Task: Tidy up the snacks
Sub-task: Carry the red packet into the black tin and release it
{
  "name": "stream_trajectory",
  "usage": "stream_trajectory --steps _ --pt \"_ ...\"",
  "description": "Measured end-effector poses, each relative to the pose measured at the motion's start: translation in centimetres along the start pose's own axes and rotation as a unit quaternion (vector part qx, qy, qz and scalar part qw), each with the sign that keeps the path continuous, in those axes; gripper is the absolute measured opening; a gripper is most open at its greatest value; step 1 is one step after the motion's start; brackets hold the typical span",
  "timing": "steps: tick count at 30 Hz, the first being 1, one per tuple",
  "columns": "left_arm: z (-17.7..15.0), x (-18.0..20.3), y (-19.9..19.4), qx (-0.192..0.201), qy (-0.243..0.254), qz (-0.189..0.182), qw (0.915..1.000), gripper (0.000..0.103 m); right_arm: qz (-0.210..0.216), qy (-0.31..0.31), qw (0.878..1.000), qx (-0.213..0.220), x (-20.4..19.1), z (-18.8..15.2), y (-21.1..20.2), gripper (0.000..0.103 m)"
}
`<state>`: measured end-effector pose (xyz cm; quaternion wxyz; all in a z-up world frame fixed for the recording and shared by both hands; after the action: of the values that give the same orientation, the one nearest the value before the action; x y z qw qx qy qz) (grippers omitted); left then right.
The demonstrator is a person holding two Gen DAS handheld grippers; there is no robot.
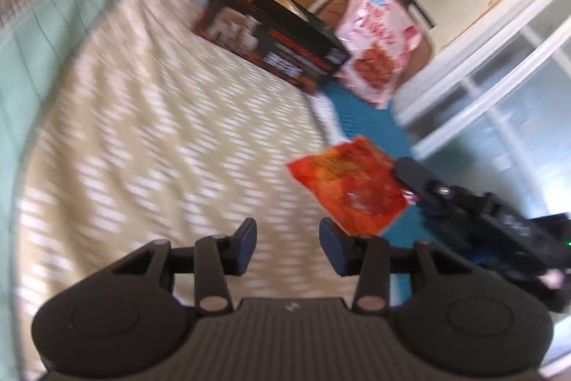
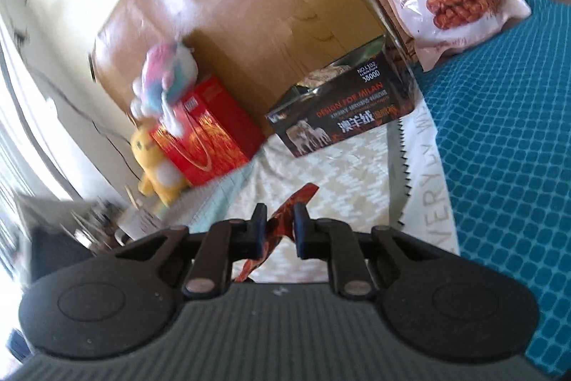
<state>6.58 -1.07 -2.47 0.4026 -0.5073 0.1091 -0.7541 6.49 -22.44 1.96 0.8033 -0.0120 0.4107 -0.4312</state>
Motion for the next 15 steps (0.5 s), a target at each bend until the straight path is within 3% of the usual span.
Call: stream_trajectory --steps 3,6,15 --pt "-0.1 0.2 0.2 -0.010 -0.030 -0.069 0.9971 0.050 0.021 0.039 0.999 -0.002 0.6 0.6 0.0 0.018" --pt "0.1 0.5 0.7 -0.015 -0.045 -0.102 0.9936 0.050 0.044 0.076 0.996 -0.013 1.3 0.9 0.3 0.018" --pt "1.9 -0.5 0.9 -0.004 -0.056 -0.103 0.9931 0.050 0.039 0.089 0.995 -0.017 2.7 0.9 0.8 0.017"
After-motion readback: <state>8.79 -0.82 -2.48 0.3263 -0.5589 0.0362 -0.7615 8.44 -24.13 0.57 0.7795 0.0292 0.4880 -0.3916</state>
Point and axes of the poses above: each gripper's, at about its wrist camera, not at the fingertips, and y roughly the way its jaws point, x to its right, z to its top, the point moved 6 cm from there along y, roughly the way its jaws point, and after that the axes turned 2 degrees about -x, right-handed, at the moved point
